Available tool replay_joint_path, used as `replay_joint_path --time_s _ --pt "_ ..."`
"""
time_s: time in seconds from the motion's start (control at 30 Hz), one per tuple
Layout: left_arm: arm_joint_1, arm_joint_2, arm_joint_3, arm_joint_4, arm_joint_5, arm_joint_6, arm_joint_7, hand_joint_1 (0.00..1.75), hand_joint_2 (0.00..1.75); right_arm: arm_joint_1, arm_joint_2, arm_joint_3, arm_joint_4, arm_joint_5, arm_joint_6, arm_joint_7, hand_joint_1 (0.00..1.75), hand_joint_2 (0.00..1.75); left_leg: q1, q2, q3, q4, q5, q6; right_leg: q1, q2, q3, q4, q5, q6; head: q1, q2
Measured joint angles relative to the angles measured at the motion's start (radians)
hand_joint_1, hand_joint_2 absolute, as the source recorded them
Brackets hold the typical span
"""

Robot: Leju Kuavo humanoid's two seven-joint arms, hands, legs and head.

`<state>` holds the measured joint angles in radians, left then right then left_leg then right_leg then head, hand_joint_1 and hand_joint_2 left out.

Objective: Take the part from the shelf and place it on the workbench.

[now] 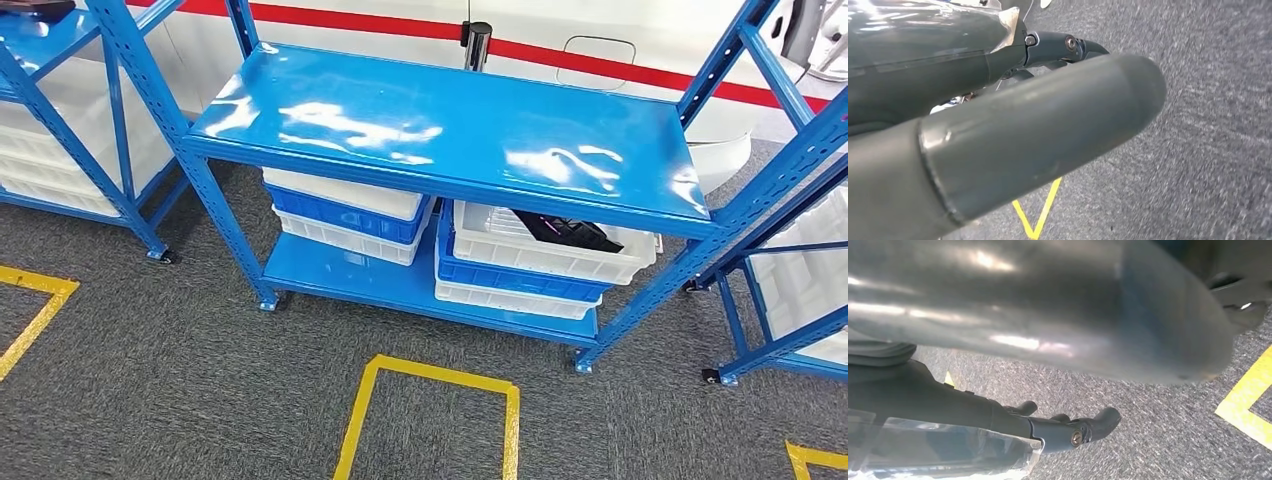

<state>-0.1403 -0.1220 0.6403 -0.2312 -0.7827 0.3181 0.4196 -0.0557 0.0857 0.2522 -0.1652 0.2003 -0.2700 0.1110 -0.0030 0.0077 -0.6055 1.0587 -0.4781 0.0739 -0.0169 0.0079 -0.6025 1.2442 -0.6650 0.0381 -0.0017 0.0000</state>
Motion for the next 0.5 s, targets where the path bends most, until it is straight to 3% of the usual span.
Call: replay_joint_path --time_s 0.03,0.07,0.13,0.2,0.23,0.3,0.37,0.43,0.5 --pt "0.0 0.0 0.0 0.0 0.0 0.0 0.0 0.0 0.0 0.001 0.0 0.0 0.0 0.0 0.0 0.0 0.0 0.0 -0.003 0.001 0.0 0.0 0.0 0.001 0.001 0.0 -0.029 0.053 -0.016 -0.001 0.0 0.0" --pt "0.0 0.0 0.0 0.0 0.0 0.0 0.0 0.0 0.0 0.002 0.0 0.0 0.0 0.0 0.0 0.0 0.0 0.0 -0.006 0.001 0.0 0.0 0.001 0.001 0.004 0.0 -0.036 0.062 -0.01 0.001 0.0 0.0" --pt "0.0 0.0 0.0 0.0 0.0 0.0 0.0 0.0 0.0 0.004 -0.001 0.0 0.0 0.0 0.0 0.0 0.0 0.0 -0.011 0.004 0.003 0.0 0.001 0.001 0.01 -0.005 0.007 -0.035 0.042 0.006 0.0 0.0" --pt "0.0 -0.001 0.0 0.0 -0.002 0.0 0.0 0.0 0.0 0.002 -0.002 0.0 0.0 0.0 0.0 0.001 0.0 0.0 -0.015 0.01 0.008 0.002 0.0 -0.002 0.02 -0.026 0.063 -0.166 0.099 -0.004 -0.001 0.0" --pt "0.0 -0.002 0.0 0.0 -0.005 0.0 0.0 0.0 0.0 0.0 -0.002 0.0 0.0 -0.001 0.001 0.002 0.0 0.0 -0.015 0.014 0.01 0.003 -0.001 -0.006 0.023 -0.033 0.077 -0.201 0.116 -0.012 -0.001 0.0" --pt "0.0 -0.002 0.0 0.0 -0.01 0.0 0.0 0.0 0.0 -0.001 -0.003 0.0 0.0 -0.003 0.001 0.006 0.0 0.0 -0.013 0.024 0.013 0.003 -0.003 -0.018 0.027 -0.03 0.078 -0.217 0.13 -0.026 -0.002 0.0" --pt "-0.002 -0.002 -0.001 0.0 -0.014 0.0 0.0 0.0 0.0 -0.001 -0.003 0.0 0.0 -0.005 0.001 0.01 0.0 0.0 -0.008 0.026 0.011 0.012 -0.01 -0.032 0.017 -0.016 0.084 -0.224 0.141 -0.038 -0.002 0.0" --pt "-0.002 -0.003 -0.002 0.0 -0.018 0.0 0.0 0.0 0.0 0.0 -0.002 -0.001 0.0 -0.008 0.001 0.011 0.0 0.0 -0.001 0.009 -0.01 0.067 -0.053 -0.049 0.005 -0.004 0.089 -0.231 0.152 -0.05 -0.004 0.0" --pt "-0.002 -0.002 -0.002 0.0 -0.02 0.0 0.0 0.0 0.0 0.0 -0.001 -0.001 0.0 -0.009 0.001 0.011 0.0 0.0 0.006 -0.004 -0.043 0.15 -0.107 -0.061 0.005 0.006 0.086 -0.231 0.155 -0.054 -0.005 0.0"
